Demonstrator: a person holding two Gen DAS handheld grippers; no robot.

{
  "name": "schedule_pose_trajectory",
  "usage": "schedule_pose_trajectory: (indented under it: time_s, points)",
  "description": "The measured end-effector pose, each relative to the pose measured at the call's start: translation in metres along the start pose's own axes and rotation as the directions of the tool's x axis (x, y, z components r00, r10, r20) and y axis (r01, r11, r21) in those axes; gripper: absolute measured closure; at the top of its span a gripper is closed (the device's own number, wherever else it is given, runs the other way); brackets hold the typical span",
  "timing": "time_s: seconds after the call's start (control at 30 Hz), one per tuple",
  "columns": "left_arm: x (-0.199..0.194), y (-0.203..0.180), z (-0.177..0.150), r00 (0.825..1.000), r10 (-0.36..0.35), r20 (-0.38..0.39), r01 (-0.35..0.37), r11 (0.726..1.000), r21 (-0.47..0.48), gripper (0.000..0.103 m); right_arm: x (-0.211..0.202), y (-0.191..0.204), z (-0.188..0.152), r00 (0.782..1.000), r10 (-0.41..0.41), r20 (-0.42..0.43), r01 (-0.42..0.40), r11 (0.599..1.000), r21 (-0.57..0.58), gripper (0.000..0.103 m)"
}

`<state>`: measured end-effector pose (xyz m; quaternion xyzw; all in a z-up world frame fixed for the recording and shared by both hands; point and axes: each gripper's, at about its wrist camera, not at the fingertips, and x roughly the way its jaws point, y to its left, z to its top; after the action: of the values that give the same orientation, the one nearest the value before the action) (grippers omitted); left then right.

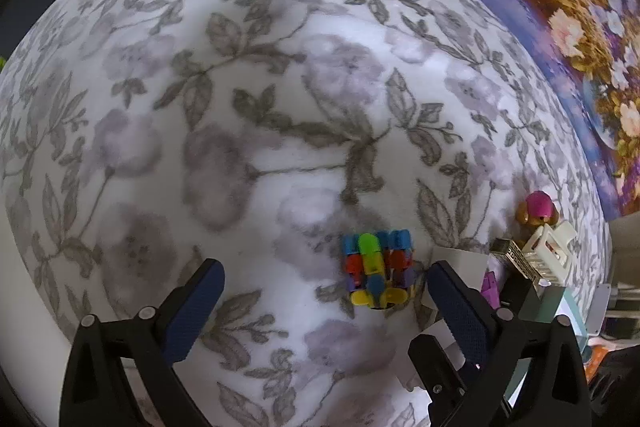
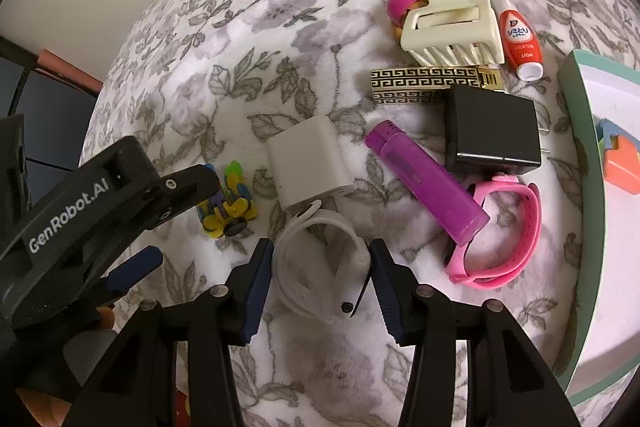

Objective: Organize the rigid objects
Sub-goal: 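Grasp the block toy with left tool while right tool grasps white watch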

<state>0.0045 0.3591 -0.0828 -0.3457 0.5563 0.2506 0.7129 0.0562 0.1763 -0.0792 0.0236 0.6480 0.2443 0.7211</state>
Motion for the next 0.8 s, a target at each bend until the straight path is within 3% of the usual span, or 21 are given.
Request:
schedule_pose_trajectory:
  time_s: [0.27,0.4,0.53,0.67,0.8]
  points:
    - [0.007,-0.009,0.0,1.0,-0.009,-0.009,0.009,0.999,0.042,0.016,-0.002,-0.004,0.002,1.0,0.003,-0.007,-0.002,1.0,0.021,0.053]
    - [0.012,-0.014,-0.001,1.0,-0.017,-0.022,0.019,0.998,0.057,0.037,-0.005,-0.009,0.003,1.0,-0.012,-0.005,0.012,0.999,0.032,0.053]
    - [0.013,-0.018,-0.003,0.994,-0.098,-0.038,0.1,0.993,0.057,0.062,-0.008,-0.015,0.004,1.0,-0.019,-0.003,0.019,0.999,0.045,0.053]
    - [0.01,-0.03,-0.005,0.997,-0.077,-0.02,0.079,0.993,0.09,0.063,-0.017,-0.023,0.006,1.0,-0.017,0.008,0.017,0.998,0.067,0.053]
    - [-0.001,-0.029,-0.005,0.994,-0.108,-0.008,0.108,0.991,0.074,0.063,-0.03,-0.033,0.009,1.0,0.008,0.023,-0.01,0.995,0.099,0.053]
